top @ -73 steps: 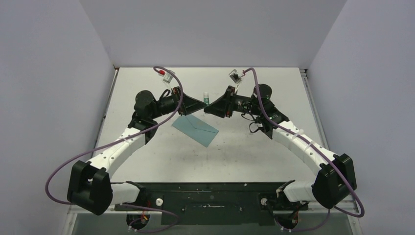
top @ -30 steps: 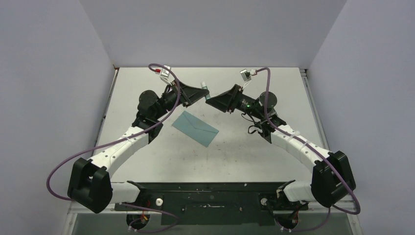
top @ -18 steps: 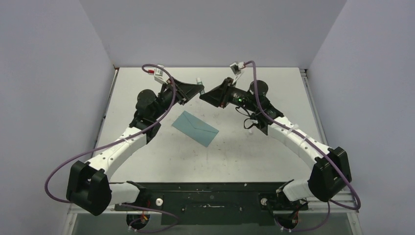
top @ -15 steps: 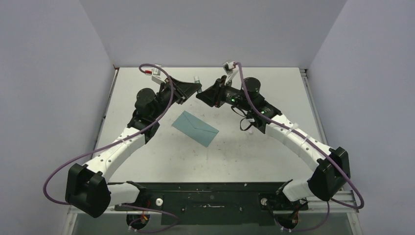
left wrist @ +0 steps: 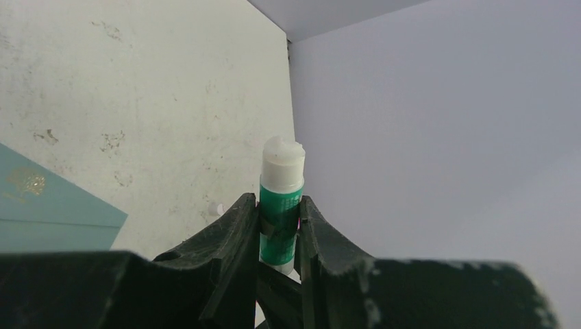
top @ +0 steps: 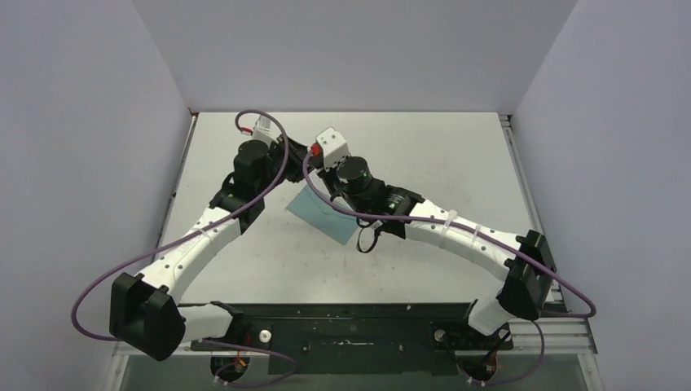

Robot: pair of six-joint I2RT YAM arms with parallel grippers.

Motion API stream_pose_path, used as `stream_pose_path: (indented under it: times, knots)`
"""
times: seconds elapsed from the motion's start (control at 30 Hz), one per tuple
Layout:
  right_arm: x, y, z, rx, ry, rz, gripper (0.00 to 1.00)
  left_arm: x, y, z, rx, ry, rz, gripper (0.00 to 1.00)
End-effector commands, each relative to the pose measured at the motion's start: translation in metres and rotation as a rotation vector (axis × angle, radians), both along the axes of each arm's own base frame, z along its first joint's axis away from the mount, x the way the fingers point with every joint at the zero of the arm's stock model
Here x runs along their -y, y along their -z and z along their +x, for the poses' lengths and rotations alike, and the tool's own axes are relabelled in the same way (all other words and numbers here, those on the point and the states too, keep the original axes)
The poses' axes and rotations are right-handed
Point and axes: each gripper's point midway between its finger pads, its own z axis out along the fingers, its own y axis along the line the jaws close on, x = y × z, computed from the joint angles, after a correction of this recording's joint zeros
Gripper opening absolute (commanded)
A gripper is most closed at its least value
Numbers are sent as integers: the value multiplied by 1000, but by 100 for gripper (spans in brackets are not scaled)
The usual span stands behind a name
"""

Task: Place the letter into the envelope and seal it

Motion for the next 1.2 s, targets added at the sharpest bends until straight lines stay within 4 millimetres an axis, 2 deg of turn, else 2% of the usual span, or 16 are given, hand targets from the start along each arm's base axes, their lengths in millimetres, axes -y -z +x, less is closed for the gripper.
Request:
stream_pose_path:
  times: [0.0, 0.07, 0.2, 0.37, 0.53, 0.7, 0.8, 0.83, 0.87, 0.93, 1.07, 1.1, 1.13, 1.17]
  knots:
    - [8, -16, -8, -59, -70, 146, 5, 16, -76, -13, 208, 137, -123, 0]
    - [13, -29, -9, -89, -123, 286, 5, 19, -75, -16, 223, 178, -121, 1]
    - [22, -52, -15, -128, -240, 472, 5, 22, -70, -23, 275, 235, -90, 23]
    - [26, -68, -18, -177, -345, 607, 5, 28, -68, -26, 322, 290, -55, 42]
    - [31, -81, -18, -205, -396, 713, 5, 31, -64, -24, 336, 297, -58, 45]
    - [27, -80, -21, -243, -427, 748, 5, 31, -69, -21, 366, 285, -101, 60]
    - [26, -82, -24, -255, -448, 785, 5, 31, -68, -15, 365, 269, -99, 64]
    - [25, -82, -25, -261, -456, 791, 5, 32, -69, -14, 365, 267, -104, 63]
    - [24, -81, -24, -266, -456, 795, 5, 32, -72, -14, 376, 266, -113, 58]
    - [24, -80, -23, -274, -453, 803, 5, 33, -77, -14, 390, 274, -124, 44]
    - [25, -79, -19, -291, -433, 827, 5, 34, -80, -18, 403, 287, -131, 4]
    - [25, -79, -18, -301, -427, 834, 5, 34, -81, -20, 409, 291, -135, 0]
    - [26, -77, -16, -317, -409, 845, 8, 34, -82, -21, 416, 294, -141, 0]
    - [28, -75, -14, -342, -390, 860, 22, 33, -83, -23, 424, 297, -146, 0]
